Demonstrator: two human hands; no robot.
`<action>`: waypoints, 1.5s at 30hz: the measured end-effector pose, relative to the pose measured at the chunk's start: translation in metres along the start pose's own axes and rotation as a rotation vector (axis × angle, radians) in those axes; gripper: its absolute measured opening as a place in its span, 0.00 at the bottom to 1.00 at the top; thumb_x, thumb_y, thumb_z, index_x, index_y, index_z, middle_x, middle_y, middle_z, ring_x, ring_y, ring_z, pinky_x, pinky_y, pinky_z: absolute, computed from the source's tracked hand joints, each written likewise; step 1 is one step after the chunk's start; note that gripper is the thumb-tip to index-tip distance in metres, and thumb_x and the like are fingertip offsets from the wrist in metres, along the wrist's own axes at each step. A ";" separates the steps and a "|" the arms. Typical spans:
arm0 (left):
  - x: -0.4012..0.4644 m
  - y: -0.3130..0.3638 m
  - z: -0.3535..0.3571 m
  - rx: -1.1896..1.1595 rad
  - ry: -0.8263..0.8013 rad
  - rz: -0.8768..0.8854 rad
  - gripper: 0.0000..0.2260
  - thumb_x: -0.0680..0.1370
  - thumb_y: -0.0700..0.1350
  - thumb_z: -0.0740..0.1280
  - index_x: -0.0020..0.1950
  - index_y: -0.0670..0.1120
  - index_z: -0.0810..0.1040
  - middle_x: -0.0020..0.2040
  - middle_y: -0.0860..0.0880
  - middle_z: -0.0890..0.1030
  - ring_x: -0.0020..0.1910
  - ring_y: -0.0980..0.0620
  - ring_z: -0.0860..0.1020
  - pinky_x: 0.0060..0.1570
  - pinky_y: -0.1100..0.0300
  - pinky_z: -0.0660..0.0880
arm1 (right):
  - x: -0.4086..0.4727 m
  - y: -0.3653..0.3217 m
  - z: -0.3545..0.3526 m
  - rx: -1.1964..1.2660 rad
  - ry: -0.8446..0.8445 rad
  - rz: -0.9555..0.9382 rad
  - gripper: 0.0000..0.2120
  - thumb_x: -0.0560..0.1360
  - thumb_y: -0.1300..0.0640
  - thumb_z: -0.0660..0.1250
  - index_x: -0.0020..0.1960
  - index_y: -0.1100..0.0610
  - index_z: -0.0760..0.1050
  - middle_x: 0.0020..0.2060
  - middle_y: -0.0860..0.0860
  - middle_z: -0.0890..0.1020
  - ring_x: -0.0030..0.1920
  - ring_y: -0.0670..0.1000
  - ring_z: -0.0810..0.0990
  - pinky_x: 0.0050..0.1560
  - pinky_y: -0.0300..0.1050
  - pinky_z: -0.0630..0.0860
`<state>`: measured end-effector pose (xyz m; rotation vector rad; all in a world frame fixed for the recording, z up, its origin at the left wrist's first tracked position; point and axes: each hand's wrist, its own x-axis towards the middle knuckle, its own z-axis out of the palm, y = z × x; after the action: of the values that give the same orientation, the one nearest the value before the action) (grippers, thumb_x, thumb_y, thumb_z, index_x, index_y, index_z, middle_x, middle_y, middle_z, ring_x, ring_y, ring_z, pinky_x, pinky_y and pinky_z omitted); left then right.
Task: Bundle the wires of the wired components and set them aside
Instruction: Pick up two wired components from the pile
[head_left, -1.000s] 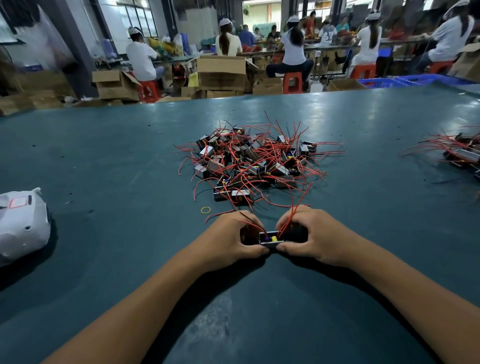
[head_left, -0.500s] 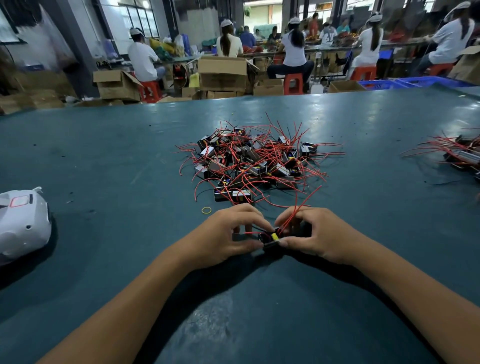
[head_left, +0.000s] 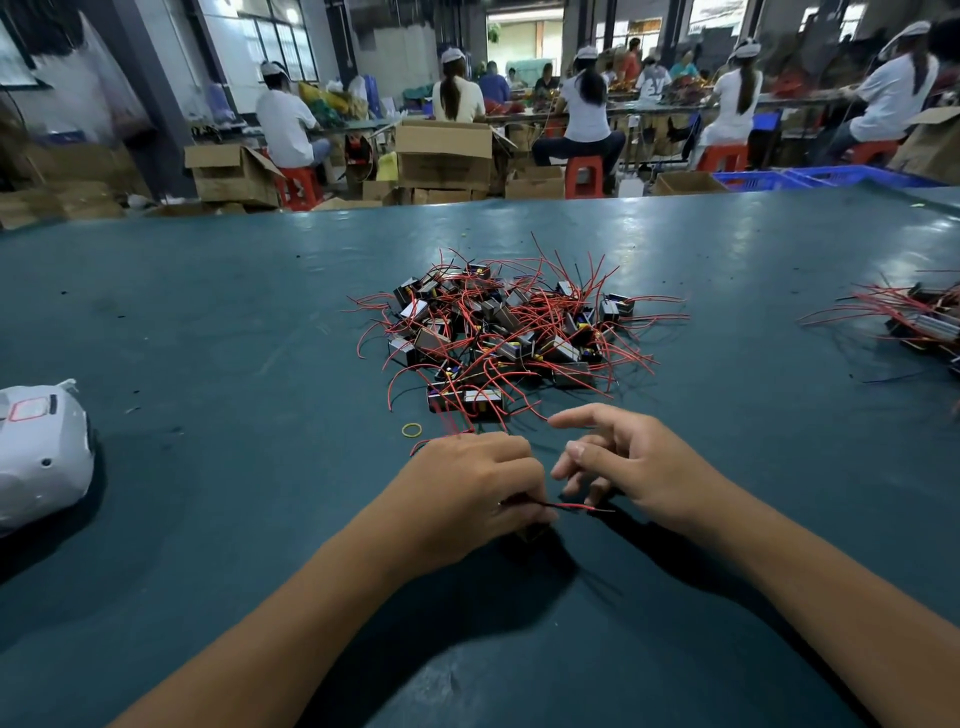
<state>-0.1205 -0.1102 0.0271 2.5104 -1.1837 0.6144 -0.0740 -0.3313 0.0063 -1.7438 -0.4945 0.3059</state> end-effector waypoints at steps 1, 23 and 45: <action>0.000 -0.001 -0.001 0.047 0.012 0.008 0.10 0.76 0.50 0.73 0.41 0.46 0.80 0.39 0.51 0.77 0.38 0.48 0.77 0.37 0.53 0.76 | 0.000 0.000 0.000 -0.011 0.002 0.002 0.11 0.81 0.62 0.62 0.63 0.56 0.73 0.42 0.56 0.85 0.39 0.53 0.83 0.38 0.44 0.79; -0.012 -0.036 -0.002 0.075 -0.109 -0.367 0.10 0.78 0.57 0.69 0.45 0.51 0.76 0.45 0.55 0.78 0.44 0.51 0.77 0.39 0.56 0.72 | 0.040 -0.052 -0.025 -0.162 0.375 -0.138 0.07 0.80 0.65 0.63 0.50 0.60 0.79 0.34 0.51 0.84 0.32 0.47 0.81 0.29 0.41 0.77; -0.010 -0.024 0.010 -0.190 -0.040 -0.383 0.06 0.76 0.46 0.72 0.44 0.48 0.75 0.43 0.54 0.78 0.45 0.53 0.73 0.48 0.58 0.69 | 0.237 -0.066 -0.013 -1.790 0.026 -0.004 0.15 0.76 0.51 0.68 0.60 0.56 0.76 0.58 0.58 0.75 0.59 0.60 0.74 0.57 0.55 0.71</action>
<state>-0.1046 -0.0930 0.0116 2.4962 -0.7032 0.3374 0.1281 -0.2164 0.0873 -3.4398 -0.8410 -0.3403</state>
